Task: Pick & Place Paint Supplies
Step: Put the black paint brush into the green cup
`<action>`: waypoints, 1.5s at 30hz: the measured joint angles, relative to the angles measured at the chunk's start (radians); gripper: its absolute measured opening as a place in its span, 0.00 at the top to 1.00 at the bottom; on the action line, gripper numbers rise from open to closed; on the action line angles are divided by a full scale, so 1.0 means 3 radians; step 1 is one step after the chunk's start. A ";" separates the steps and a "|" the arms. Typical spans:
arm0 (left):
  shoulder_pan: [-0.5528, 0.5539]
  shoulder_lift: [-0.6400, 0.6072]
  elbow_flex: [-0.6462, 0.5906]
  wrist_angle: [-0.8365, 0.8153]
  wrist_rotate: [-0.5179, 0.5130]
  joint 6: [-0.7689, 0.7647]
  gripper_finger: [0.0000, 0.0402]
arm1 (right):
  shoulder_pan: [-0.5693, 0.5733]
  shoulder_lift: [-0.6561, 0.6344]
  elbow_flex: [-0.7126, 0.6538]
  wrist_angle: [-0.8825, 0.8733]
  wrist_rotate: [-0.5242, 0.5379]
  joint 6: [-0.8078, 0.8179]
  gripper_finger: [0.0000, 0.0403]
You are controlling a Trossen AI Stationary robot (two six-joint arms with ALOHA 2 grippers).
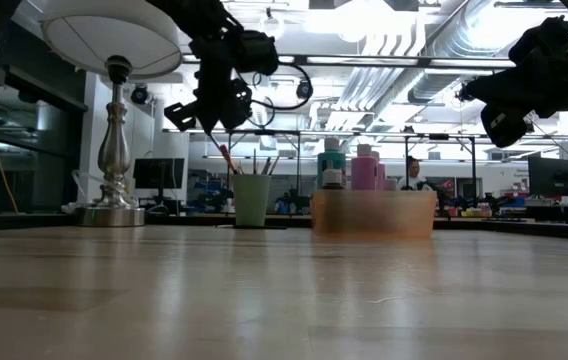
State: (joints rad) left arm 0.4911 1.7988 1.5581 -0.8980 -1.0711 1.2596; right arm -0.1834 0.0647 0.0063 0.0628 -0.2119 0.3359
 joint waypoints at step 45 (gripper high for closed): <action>-0.0121 -0.1743 -0.1841 0.0691 0.2975 -0.4307 0.91 | -0.0001 0.0000 0.0000 0.0001 0.0000 0.0001 0.99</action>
State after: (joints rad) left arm 0.4548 1.2758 1.0058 -0.6907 -0.1785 -0.0325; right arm -0.1837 0.0646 0.0063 0.0631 -0.2119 0.3362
